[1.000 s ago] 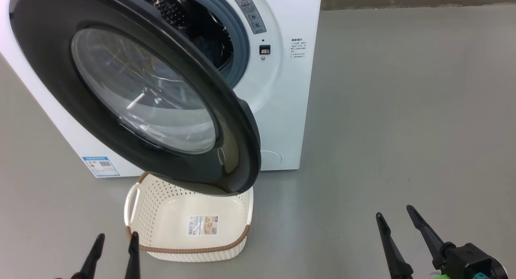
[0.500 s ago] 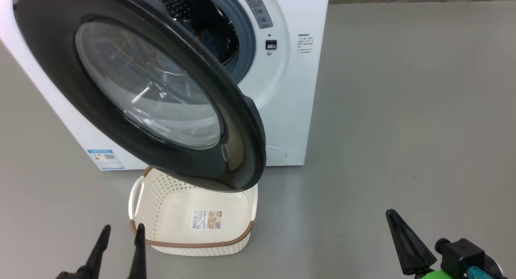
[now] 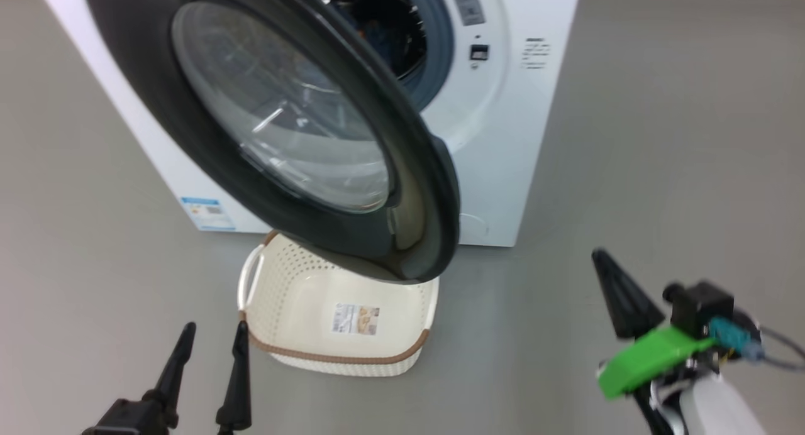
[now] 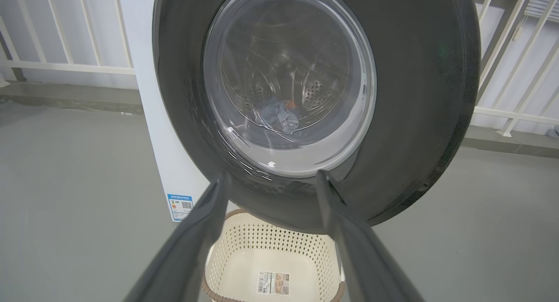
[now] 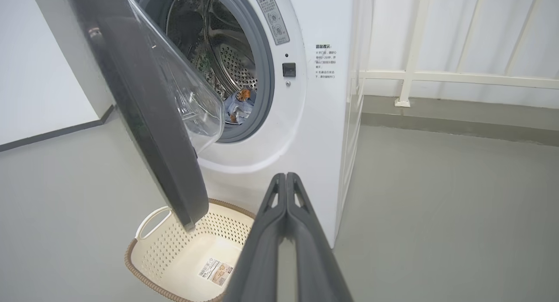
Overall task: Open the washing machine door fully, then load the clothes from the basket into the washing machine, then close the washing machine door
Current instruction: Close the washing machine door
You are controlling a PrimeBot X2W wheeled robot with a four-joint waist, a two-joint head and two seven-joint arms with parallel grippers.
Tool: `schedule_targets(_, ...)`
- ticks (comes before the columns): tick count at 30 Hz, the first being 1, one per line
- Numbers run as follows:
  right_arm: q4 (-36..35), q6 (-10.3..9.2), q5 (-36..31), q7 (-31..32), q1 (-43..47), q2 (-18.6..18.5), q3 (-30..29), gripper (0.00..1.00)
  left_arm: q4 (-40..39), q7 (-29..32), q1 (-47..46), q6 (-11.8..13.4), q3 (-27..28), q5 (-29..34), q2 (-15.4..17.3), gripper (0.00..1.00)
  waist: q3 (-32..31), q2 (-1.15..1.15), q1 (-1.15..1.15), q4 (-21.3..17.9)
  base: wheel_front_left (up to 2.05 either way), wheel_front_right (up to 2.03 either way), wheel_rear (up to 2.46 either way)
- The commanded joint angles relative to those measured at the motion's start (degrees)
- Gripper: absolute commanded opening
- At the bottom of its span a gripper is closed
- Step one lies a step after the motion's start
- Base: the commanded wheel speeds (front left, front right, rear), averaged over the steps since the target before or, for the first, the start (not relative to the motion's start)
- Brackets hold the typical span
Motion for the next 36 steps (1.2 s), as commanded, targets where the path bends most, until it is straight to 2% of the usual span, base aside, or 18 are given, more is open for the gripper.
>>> schedule_targets(1, -0.07, 0.35, 0.65, -0.91, -3.52, -0.65, 1.63, 0.0, -0.81, -0.75, -2.96, -0.48, 1.48, 0.19, 0.43, 1.0, 1.0, 0.0, 0.0, 1.75, 0.0, 0.0, 0.0)
schedule_targets(6, 1.98, 0.35, 1.05, -2.58, -10.53, -1.34, 0.97, 0.0, 0.05, -1.53, -3.94, -0.46, 1.07, 0.39, 0.04, 1.0, 1.47, 0.0, 0.0, 3.05, 0.0, 0.0, 0.0)
schedule_targets(11, -0.18, 0.35, 1.56, -3.08, -15.98, -1.58, 0.14, 0.0, 0.33, -2.2, -4.52, -0.35, 1.08, 0.7, 0.19, 1.0, 1.39, 0.0, 0.0, 3.81, 0.0, 0.0, 0.0)
schedule_targets(18, -12.1, 0.35, 1.81, 0.6, -21.77, -0.22, 2.92, 0.0, 0.15, -2.43, -4.76, -0.32, 0.94, 1.01, 0.83, 1.0, 1.38, 0.0, 0.0, 4.32, 0.0, 0.0, 0.0)
schedule_targets(21, -17.7, 0.35, 1.99, 3.48, -22.78, 0.68, 6.05, 0.0, 0.09, -2.53, -4.84, -0.24, 0.86, 1.05, 0.95, 1.0, 1.35, 0.0, 0.0, 4.54, 0.0, 0.0, 0.0)
schedule_targets(25, -21.84, 0.35, 3.0, 8.17, -22.19, 1.57, 12.12, 0.0, 0.26, -2.57, -5.06, -0.26, 0.54, 1.05, 0.96, 1.0, 1.2, 0.0, 0.0, 5.06, 0.0, 0.0, 0.0)
schedule_targets(29, -21.83, 0.35, 4.7, 12.38, -20.19, 2.13, 17.28, 0.0, 0.47, -2.63, -5.32, -0.22, 0.19, 1.05, 0.89, 1.0, 1.05, 0.0, 0.0, 5.59, 0.0, 0.0, 0.0)
schedule_targets(32, -20.43, 0.35, 5.14, 13.91, -19.31, 2.24, 18.9, 0.0, 0.52, -2.7, -5.43, -0.17, 0.06, 1.05, 0.83, 1.0, 1.06, 0.0, 0.0, 5.79, 0.0, 0.0, 0.0)
schedule_targets(36, -16.34, 0.35, 5.96, 13.61, -19.11, 2.29, 21.4, 0.0, 0.64, -2.81, -5.61, -0.07, -0.21, 1.07, 0.75, 1.0, 1.27, 0.0, 0.0, 6.06, 0.0, 0.0, 0.0)
